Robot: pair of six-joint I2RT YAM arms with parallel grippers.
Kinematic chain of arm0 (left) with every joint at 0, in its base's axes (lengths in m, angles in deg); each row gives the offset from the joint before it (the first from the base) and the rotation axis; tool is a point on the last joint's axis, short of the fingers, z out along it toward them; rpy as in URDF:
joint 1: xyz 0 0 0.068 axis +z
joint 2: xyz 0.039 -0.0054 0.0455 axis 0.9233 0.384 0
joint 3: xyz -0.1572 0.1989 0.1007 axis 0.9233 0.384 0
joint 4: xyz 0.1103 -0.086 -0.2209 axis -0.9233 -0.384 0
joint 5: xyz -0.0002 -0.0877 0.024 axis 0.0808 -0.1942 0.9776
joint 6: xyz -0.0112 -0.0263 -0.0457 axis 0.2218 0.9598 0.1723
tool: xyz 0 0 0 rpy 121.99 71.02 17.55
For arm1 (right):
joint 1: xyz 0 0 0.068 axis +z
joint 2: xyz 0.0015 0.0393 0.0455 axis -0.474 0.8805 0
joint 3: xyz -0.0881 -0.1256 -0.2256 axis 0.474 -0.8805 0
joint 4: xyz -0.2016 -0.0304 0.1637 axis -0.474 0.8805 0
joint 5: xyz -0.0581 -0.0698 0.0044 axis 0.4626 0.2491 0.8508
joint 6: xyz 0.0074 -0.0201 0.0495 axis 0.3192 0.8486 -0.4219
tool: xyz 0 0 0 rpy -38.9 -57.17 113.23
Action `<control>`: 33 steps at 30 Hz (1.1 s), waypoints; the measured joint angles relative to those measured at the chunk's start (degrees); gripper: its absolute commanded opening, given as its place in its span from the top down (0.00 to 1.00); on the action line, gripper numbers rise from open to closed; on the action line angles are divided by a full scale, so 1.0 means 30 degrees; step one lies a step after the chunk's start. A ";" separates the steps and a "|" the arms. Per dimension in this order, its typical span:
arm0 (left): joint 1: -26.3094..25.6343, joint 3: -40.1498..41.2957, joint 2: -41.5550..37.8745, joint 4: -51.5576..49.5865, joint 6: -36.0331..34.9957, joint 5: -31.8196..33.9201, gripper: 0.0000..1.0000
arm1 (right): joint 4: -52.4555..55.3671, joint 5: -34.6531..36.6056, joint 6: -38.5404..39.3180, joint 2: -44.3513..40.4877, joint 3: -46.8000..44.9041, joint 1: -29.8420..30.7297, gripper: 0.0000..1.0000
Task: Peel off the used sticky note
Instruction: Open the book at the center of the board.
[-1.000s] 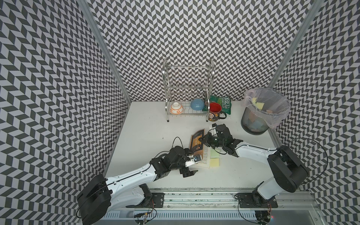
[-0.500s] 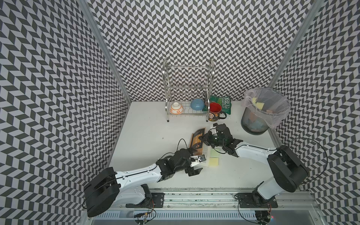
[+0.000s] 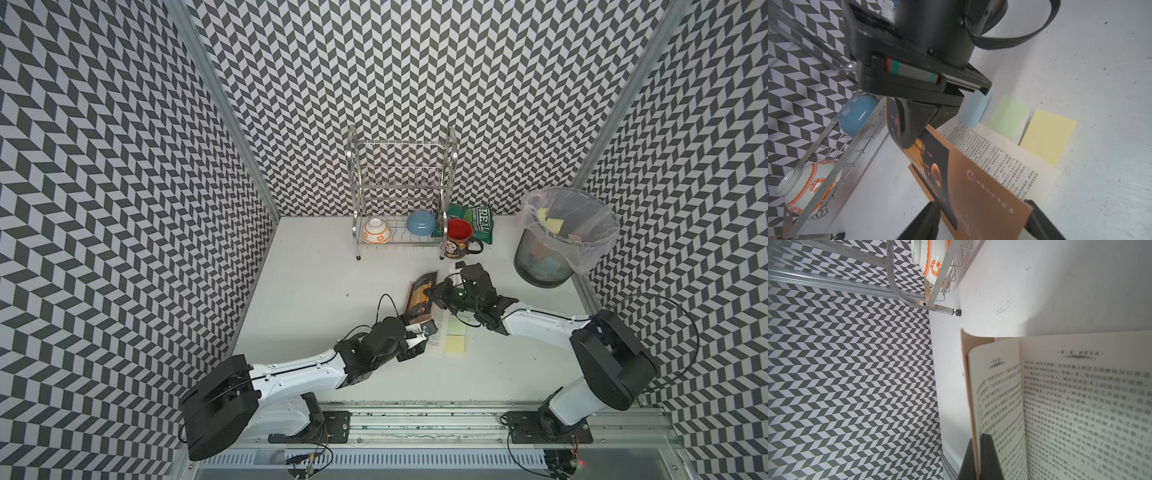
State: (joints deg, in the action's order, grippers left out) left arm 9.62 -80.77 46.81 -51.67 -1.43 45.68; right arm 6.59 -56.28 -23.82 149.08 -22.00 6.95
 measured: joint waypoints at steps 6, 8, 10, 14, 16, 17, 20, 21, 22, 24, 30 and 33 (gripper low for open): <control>-0.0087 0.0007 0.0044 -0.0153 0.0044 0.0058 0.77 | 0.0015 0.0219 0.0015 0.0000 0.0007 0.0000 1.00; -0.0102 0.0007 0.0044 -0.0226 0.0051 0.0095 0.84 | 0.0044 0.0291 0.0036 0.0015 0.0044 -0.0007 0.96; -0.0102 0.0007 0.0044 -0.0306 0.0109 0.0226 0.90 | 0.0204 0.0299 0.0138 0.0073 0.0189 0.0000 0.87; -0.0058 0.0000 0.0044 -0.0583 0.0357 0.0532 0.94 | 0.0962 0.0525 0.0729 0.0248 0.0801 0.0000 0.68; -0.0044 0.0000 0.0051 -0.0678 0.0437 0.0590 0.94 | 0.1457 0.0736 0.1064 0.0248 0.1166 0.0000 0.62; -0.0044 0.0000 0.0051 -0.0729 0.0481 0.0641 0.95 | 0.1617 0.0831 0.1326 0.0248 0.1326 0.0000 0.60; 0.0036 0.0000 0.0051 -0.0780 0.0561 0.0714 0.97 | 0.2106 0.1093 0.1821 0.0248 0.1698 -0.0029 0.52; 0.0066 0.0000 0.0051 -0.0801 0.0590 0.0707 0.98 | 0.2266 0.1129 0.2011 0.0248 0.1770 -0.0066 0.48; 0.0109 0.0000 0.0051 -0.0831 0.0612 0.0714 0.98 | 0.2397 0.1129 0.2178 0.0240 0.1807 -0.0160 0.46; 0.0226 -0.0007 0.0051 -0.0918 0.0634 0.0707 0.98 | 0.2696 0.1100 0.2594 0.0233 0.1821 -0.0364 0.41; 0.1246 -0.0007 -0.0306 -0.1158 0.0962 -0.0007 0.98 | 0.3628 0.0226 0.4051 -0.1100 0.1166 -0.2565 0.34; 0.1807 -0.0007 -0.0561 -0.1246 0.1253 -0.0597 0.99 | 0.3745 -0.0321 0.4969 -0.2827 -0.0124 -0.4138 0.35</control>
State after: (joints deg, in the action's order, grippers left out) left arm 15.04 -80.79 45.13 -55.41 2.32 43.89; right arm 17.83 -57.24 -8.91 140.59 -22.37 -5.47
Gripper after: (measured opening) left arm 0.047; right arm 0.657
